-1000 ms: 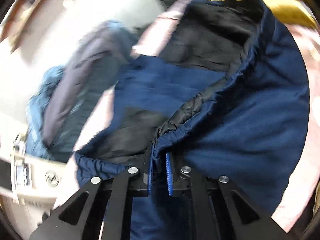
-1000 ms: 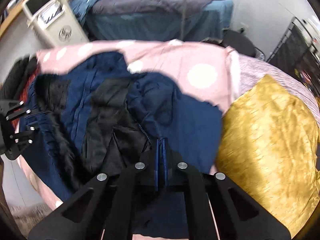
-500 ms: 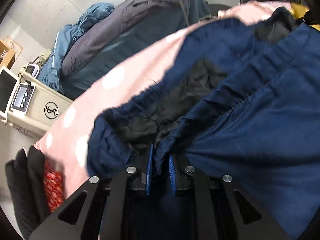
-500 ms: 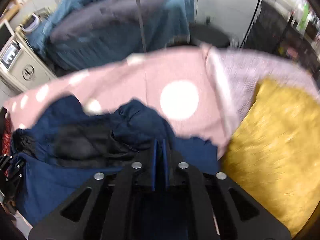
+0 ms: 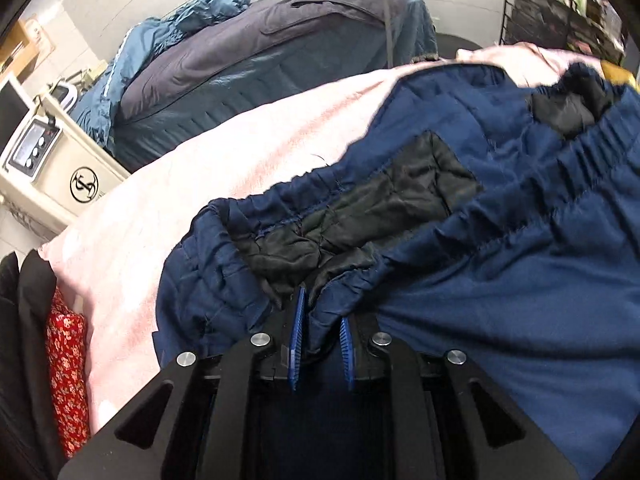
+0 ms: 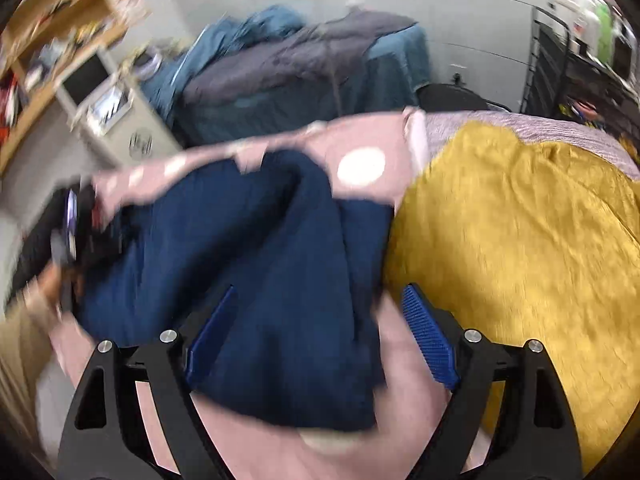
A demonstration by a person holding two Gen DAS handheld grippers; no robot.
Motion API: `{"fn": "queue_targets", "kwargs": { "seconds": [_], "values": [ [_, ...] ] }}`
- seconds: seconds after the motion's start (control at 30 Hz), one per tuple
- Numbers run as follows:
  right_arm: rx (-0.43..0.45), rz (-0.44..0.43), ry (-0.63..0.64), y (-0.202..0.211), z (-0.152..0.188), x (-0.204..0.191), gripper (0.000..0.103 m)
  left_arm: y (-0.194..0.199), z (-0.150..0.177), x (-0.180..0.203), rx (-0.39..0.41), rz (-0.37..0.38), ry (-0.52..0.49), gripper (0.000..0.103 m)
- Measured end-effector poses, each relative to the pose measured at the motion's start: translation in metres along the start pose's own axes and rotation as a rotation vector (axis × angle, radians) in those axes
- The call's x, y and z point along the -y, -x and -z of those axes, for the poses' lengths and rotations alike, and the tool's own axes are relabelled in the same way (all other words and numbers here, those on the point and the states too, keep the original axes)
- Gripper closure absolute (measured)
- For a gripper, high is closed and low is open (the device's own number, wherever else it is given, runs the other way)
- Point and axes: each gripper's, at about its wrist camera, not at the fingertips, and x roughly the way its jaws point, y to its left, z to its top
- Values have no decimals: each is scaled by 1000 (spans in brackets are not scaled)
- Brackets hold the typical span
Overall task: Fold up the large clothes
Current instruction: 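Grasp the folded jacket edge with the left gripper while the right gripper tucks it, then release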
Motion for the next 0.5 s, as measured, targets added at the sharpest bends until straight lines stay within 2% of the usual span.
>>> {"fn": "queue_targets", "kwargs": {
  "seconds": [0.03, 0.07, 0.1, 0.13, 0.17, 0.27, 0.37, 0.4, 0.5],
  "values": [
    [-44, 34, 46, -3, 13, -2, 21, 2, 0, -1, 1, 4, 12, 85],
    [-79, 57, 68, -8, 23, 2, 46, 4, -1, -3, 0, 5, 16, 85],
    [-106, 36, 74, -12, 34, 4, 82, 4, -3, -3, -4, -2, 6, 85],
    [-137, 3, 49, -13, 43, 8, 84, 6, -4, -1, -5, -14, -8, 85],
    [-130, 4, 35, -8, 47, 10, 88, 5, -7, 4, -6, -33, -28, 85],
    [-69, 30, 42, 27, 41, 9, 91, 6, -8, 12, -9, -110, -85, 87],
    [-79, 15, -14, 42, 32, 24, 92, -2, -11, -1, -29, -129, -52, 87],
    [-88, 41, -9, 40, 33, 28, 92, -4, -11, -5, -35, -124, -27, 87],
    [-196, 99, -29, -3, 49, 33, 92, -16, -9, -15, -49, -78, 35, 87]
  ]
}}
